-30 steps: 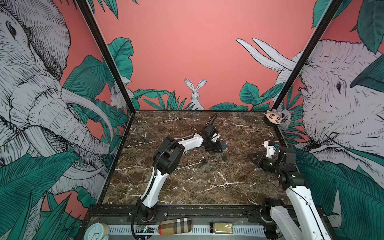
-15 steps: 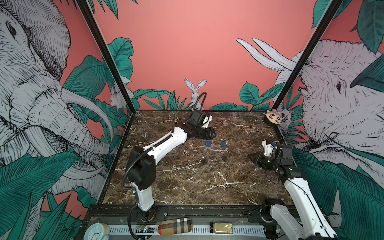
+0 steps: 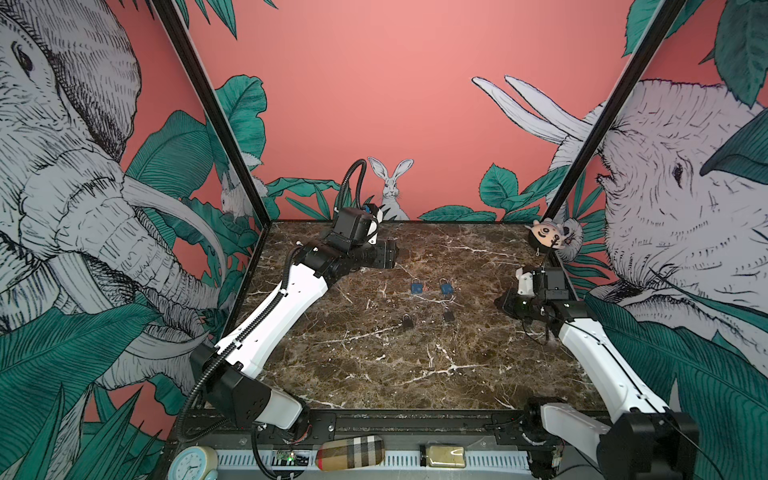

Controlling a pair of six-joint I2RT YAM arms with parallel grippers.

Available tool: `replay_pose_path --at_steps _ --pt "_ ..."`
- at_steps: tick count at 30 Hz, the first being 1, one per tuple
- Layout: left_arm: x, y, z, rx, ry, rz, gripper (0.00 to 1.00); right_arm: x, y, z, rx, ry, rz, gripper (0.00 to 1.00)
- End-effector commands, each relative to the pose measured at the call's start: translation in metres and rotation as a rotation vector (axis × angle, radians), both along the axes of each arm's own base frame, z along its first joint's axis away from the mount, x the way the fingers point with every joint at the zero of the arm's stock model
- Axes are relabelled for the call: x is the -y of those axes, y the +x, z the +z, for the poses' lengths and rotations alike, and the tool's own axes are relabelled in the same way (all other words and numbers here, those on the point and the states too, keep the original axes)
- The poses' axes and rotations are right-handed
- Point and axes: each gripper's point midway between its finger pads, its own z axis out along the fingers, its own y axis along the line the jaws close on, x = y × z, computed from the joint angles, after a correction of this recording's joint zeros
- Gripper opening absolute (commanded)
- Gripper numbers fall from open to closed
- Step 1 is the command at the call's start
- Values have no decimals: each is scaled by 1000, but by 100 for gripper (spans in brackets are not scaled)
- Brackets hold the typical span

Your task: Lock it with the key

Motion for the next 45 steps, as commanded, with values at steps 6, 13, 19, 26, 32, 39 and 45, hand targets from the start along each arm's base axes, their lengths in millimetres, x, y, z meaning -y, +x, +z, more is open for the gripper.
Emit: replay_pose_path --at_steps 6,13,19,26,32,39,45 --pt "-66 -11 -15 23 162 233 99 -7 14 -18 -73 -202 64 0" --pt "-93 -22 -34 24 198 338 99 -34 24 -46 -100 -133 112 0" --pt "-115 -33 -46 56 206 421 99 -42 25 -60 -117 -119 101 0" --pt "-119 -42 -66 42 208 415 99 -53 30 -78 -143 -120 113 0" --pt "-123 -46 -74 32 222 421 99 -61 36 -91 -147 -100 100 0" --pt "-121 -49 -79 27 203 403 99 -71 38 -105 -165 -88 105 0" --pt "-116 -50 -86 16 175 389 99 -73 39 -109 -160 -83 95 1"
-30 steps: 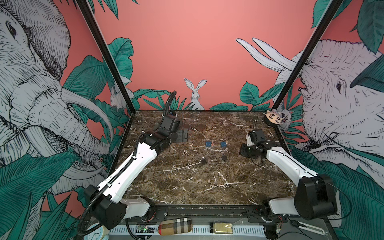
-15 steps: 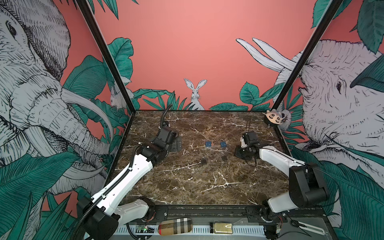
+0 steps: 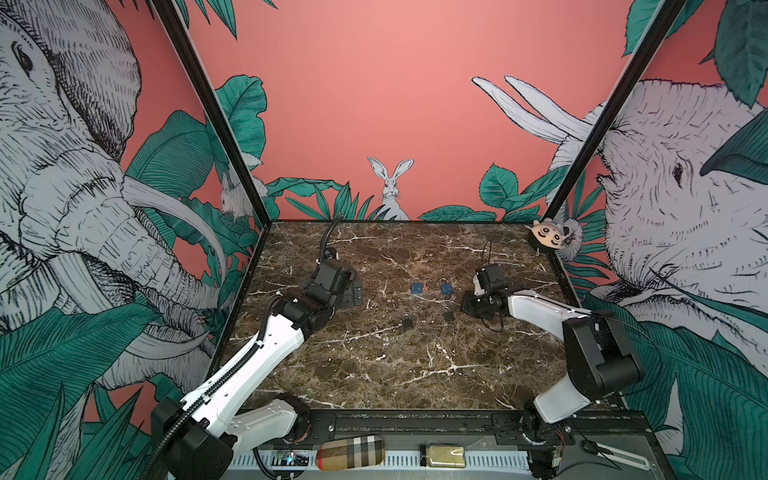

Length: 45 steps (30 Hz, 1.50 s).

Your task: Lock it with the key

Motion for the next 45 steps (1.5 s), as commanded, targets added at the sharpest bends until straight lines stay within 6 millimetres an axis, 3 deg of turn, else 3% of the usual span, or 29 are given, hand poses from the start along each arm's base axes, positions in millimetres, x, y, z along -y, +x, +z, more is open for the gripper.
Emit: replay_pose_path --at_steps 1,2,14,22,28,29,33,38,40,42,45 --pt "0 -1 0 11 -36 8 99 -2 1 -3 13 11 -14 2" --pt "1 -1 0 10 -37 6 99 -1 -1 -13 -11 4 -18 3" --pt "2 -5 3 50 -57 -24 99 -8 -3 -30 -25 58 -45 9" --pt "8 -5 1 35 -54 -66 99 -2 -7 -30 -17 37 -67 33" --pt "0 -5 7 62 -39 -33 99 7 -10 -28 -13 -5 -79 38" --pt "-2 -5 8 67 -34 -26 99 8 -8 -17 15 -5 -82 40" --pt "-7 -4 12 75 -4 -20 99 16 -8 -7 41 -47 -83 45" --pt "-8 -3 13 66 35 -29 99 20 -3 17 118 -70 -61 59" --pt "-8 -1 14 70 45 -26 99 20 -1 32 164 -71 -45 85" --pt "-10 2 14 73 69 -26 99 21 2 47 216 -77 -30 94" --pt "-16 6 20 77 118 -3 99 28 4 69 284 -109 -21 99"
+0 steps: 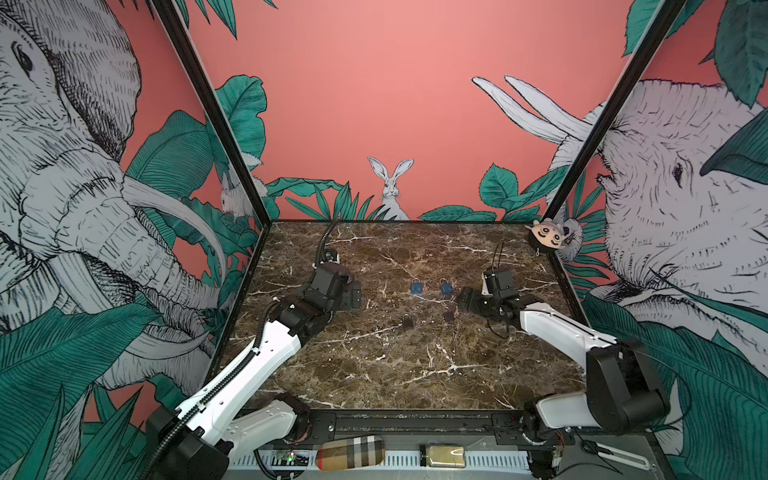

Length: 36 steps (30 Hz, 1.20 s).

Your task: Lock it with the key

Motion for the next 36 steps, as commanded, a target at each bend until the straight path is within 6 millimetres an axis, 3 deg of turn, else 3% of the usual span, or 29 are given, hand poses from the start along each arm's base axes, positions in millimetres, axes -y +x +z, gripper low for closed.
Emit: replay_pose_path --at_steps 1,11,17,21,23,29,36 --pt "-13 6 14 31 74 43 99 10 6 29 94 -65 19 99" --pt "-11 19 24 74 134 24 99 35 2 83 246 -201 14 99" --pt "-13 28 29 176 155 25 99 72 4 105 414 -317 -147 99" --pt "-12 32 19 198 208 -2 99 86 6 107 511 -391 -191 99" --pt "0 32 16 225 188 -81 99 93 7 107 564 -453 -195 99" --pt "-7 29 14 399 191 -78 99 113 2 102 639 -607 -235 99" --pt "-40 27 1 420 327 -25 99 91 13 77 675 -587 -54 99"
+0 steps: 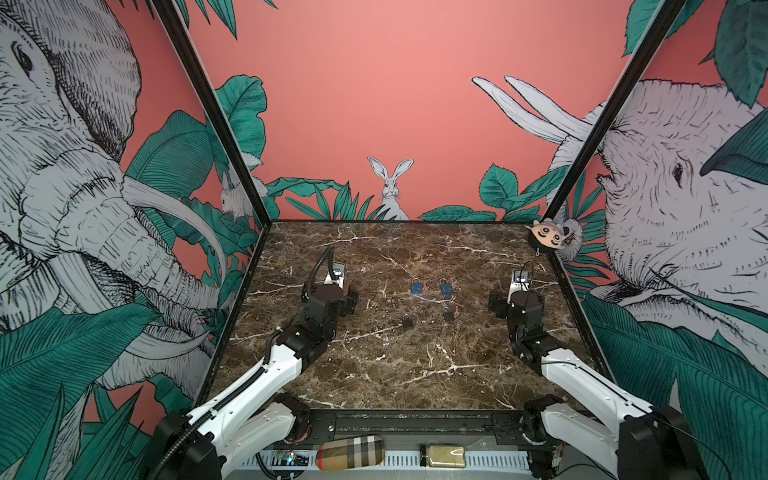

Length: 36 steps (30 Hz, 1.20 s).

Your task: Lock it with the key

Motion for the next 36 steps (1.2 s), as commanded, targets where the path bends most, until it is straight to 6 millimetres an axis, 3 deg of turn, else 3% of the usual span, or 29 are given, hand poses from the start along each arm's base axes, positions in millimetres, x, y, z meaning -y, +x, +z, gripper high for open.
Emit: replay_pose_path --at_steps 1,5,7,16,23,29,36 --pt "-20 5 17 99 34 49 99 -17 14 13 67 -26 116 99" --pt "-43 14 8 121 25 92 99 -34 18 -1 10 27 266 99" --pt "-54 19 -4 125 6 127 99 -29 20 -4 -3 38 249 99" --pt "-61 33 -60 118 16 132 99 -20 21 -9 38 83 296 99" --pt "-70 48 -72 129 -26 121 99 16 22 -23 70 71 168 99" --pt "-74 58 -83 133 -39 100 99 26 30 -24 163 73 124 99" --pt "-75 66 -99 143 -62 84 99 20 41 -49 160 87 169 99"
